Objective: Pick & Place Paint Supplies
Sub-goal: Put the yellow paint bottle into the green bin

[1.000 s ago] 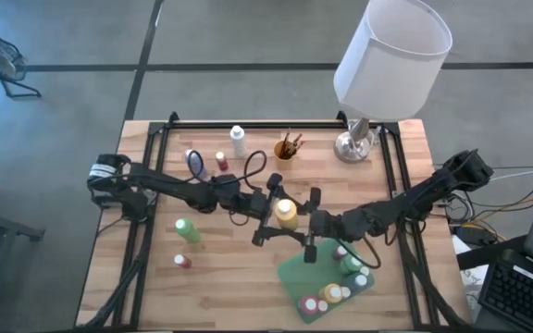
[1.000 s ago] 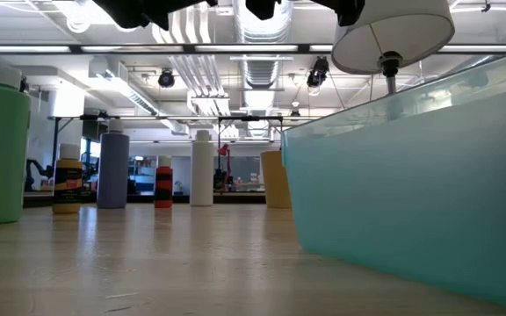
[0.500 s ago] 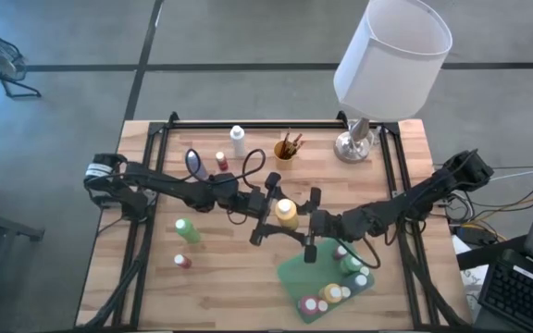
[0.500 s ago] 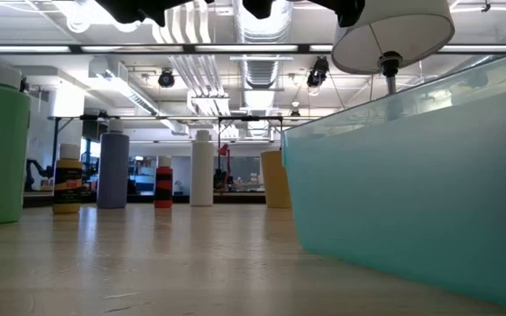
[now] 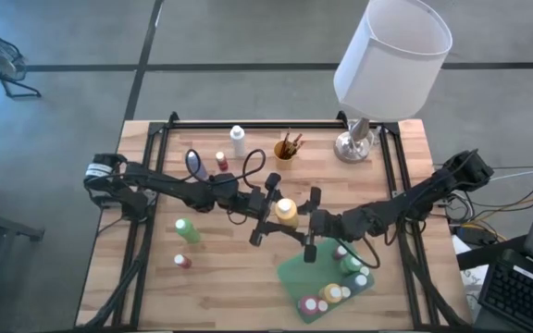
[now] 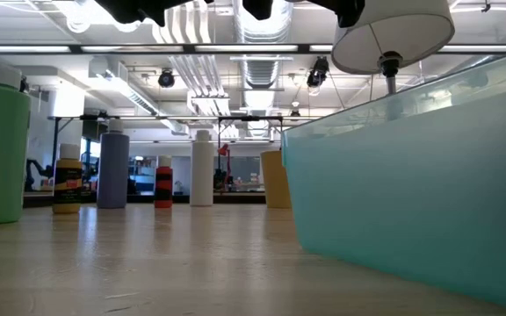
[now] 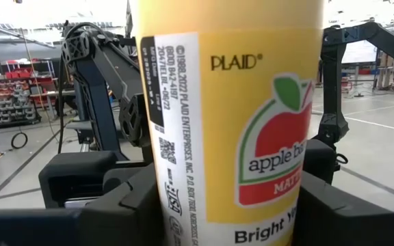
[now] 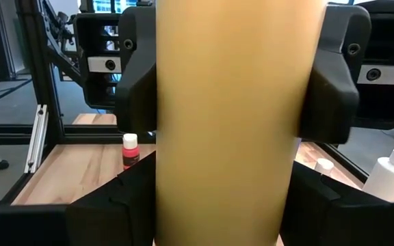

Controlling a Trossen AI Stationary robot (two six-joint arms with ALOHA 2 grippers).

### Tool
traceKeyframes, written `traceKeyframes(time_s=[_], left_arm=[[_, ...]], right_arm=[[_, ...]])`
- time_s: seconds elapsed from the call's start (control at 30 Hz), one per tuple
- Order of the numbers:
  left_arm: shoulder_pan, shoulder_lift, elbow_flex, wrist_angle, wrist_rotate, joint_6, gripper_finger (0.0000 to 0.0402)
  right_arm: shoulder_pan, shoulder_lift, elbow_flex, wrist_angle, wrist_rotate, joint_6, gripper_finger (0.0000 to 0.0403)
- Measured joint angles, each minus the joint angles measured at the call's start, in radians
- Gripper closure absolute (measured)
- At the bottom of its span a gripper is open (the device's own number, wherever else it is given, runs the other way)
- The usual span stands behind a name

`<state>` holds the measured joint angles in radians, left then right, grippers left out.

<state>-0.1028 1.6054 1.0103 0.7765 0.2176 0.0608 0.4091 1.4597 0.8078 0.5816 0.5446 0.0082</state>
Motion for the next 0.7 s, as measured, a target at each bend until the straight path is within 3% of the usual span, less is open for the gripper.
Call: traceKeyframes(time_s=[0.27, 0.7], left_arm=[[0.0, 0.0, 0.0, 0.0, -0.001, -0.009, 0.0192], [0.0, 0.0, -0.002, -0.01, -0.002, -0.016, 0.0193]], right_arm=[[0.0, 0.0, 0.0, 0.0, -0.001, 0.003, 0.0191], [0.0, -0.001, 0.0, 0.003, -0.003, -0.004, 0.0146]])
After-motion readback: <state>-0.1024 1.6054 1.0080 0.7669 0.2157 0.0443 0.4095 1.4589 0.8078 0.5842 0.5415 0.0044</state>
